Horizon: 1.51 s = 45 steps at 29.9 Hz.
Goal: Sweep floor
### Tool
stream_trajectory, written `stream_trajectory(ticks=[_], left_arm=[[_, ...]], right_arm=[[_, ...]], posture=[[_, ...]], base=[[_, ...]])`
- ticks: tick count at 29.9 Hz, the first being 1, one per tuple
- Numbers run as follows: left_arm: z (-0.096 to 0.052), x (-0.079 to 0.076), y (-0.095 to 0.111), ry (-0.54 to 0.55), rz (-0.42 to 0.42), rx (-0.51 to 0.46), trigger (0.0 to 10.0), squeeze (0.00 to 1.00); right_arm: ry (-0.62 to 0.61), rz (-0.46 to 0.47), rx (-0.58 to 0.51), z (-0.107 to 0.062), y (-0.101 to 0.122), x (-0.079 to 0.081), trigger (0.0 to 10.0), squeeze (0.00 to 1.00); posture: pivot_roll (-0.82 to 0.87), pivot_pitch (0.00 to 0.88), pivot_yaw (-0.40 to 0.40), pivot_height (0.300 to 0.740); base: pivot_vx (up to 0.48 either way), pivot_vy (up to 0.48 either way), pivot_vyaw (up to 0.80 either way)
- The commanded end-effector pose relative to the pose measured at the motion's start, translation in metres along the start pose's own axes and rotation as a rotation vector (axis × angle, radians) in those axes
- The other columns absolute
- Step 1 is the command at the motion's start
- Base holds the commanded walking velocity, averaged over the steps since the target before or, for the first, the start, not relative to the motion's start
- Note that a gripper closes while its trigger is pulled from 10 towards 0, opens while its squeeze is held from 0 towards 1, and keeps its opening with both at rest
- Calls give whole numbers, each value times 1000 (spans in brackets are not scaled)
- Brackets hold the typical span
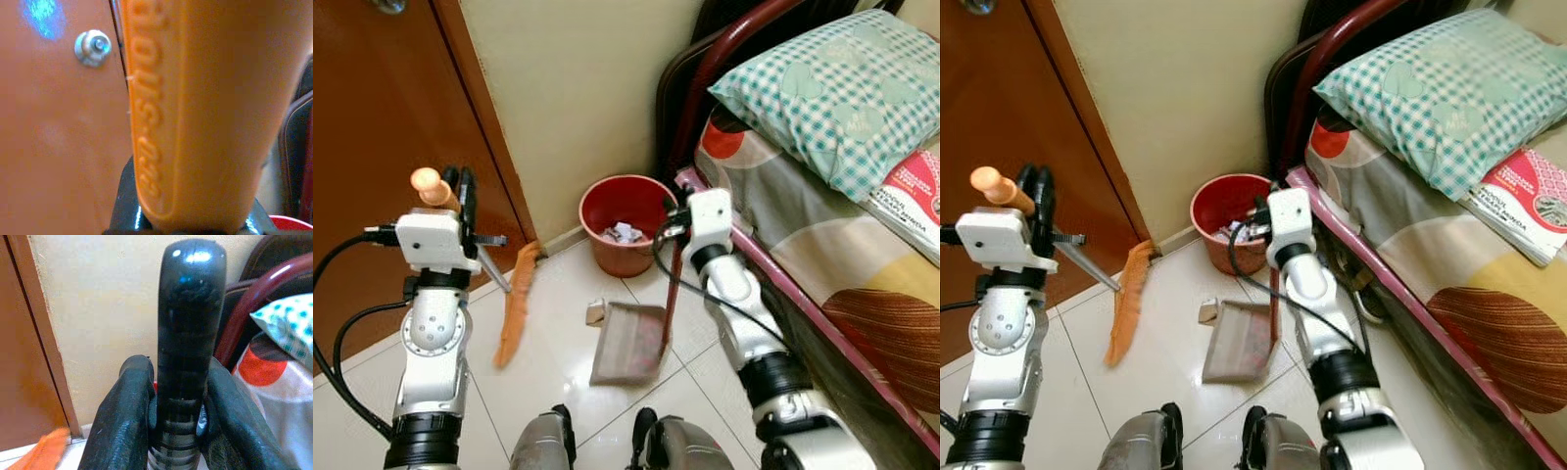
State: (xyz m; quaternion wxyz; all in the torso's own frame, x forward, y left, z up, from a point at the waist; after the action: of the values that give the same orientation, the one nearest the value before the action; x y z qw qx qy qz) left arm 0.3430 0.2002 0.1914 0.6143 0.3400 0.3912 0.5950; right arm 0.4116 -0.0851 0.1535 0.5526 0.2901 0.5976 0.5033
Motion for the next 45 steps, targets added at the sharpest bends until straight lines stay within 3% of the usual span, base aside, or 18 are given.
stream_trajectory(ticks=[1, 8, 13, 17, 23, 26, 27, 30, 31, 33, 39, 45], left_arm=[[1, -3, 10, -1, 9, -35, 10000, 0], [-6, -7, -1, -9, 23, 4, 10000, 0], [-12, -15, -30, -35, 40, 90, 10000, 0], [-10, -22, -35, -41, 24, 102, 10000, 0], [-8, -31, -36, -44, -17, 107, 10000, 0], [-5, -42, -37, -44, -74, 119, 10000, 0], [-3, -53, -35, -66, -106, 112, 10000, 0], [-1, -64, -33, -76, -148, 115, 10000, 0], [-1, -78, -29, -91, -208, 114, 10000, 0], [-2, -91, -22, -110, -268, 114, 10000, 0], [1, -127, 21, -191, -478, 41, 10000, 0], [8, -132, 49, -193, -549, 18, 10000, 0]], right_arm=[[18, -1, -8, 1, 1, -2, 10000, 0], [29, -59, 29, -3, -17, -11, 10000, 0], [27, -101, 74, -9, -37, 3, 10000, 0], [5, -98, 93, -9, -44, 9, 10000, 0], [-28, -91, 87, -4, -40, 14, 10000, 0], [-46, -76, 84, -1, -37, 15, 10000, 0], [-49, -74, 82, -1, -36, 17, 10000, 0], [-49, -73, 76, 0, -36, 21, 10000, 0], [-43, -70, 67, -1, -35, 27, 10000, 0], [-35, -68, 63, -2, -35, 32, 10000, 0], [-19, -67, 61, -4, -38, 37, 10000, 0], [-16, -70, 53, -2, -35, 38, 10000, 0]], posture=[[44, 179, -59, 740], [48, 169, -45, 740], [80, 214, -30, 740], [111, 260, -30, 740], [132, 289, -26, 740], [143, 306, -25, 740], [152, 314, -25, 740], [156, 319, -25, 740], [158, 321, -25, 740], [163, 327, -26, 740], [169, 331, -26, 740], [165, 319, -29, 740]], base=[[0, 0, 0], [0, 0, 0], [0, 0, 0], [0, 0, 0], [0, 0, 0], [0, 0, 0], [0, 0, 0], [0, 0, 0], [0, 0, 0], [0, 0, 0], [0, 0, 0], [0, 0, 0]])
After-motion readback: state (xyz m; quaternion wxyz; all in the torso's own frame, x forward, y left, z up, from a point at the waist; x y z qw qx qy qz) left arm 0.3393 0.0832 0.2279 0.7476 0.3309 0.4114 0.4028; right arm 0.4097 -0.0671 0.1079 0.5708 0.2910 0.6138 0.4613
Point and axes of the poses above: a point about 5 cm out from each wrist's last joint towards the gripper, its own z axis pointing out of the wrist towards the gripper, its own y axis along the axis of the wrist's last joint, x = y × z, the point moved 6 cm from there along z, pointing out of the wrist towards the gripper, and after that the axes turned 14 degrees about -z, right-handed, at the moved point
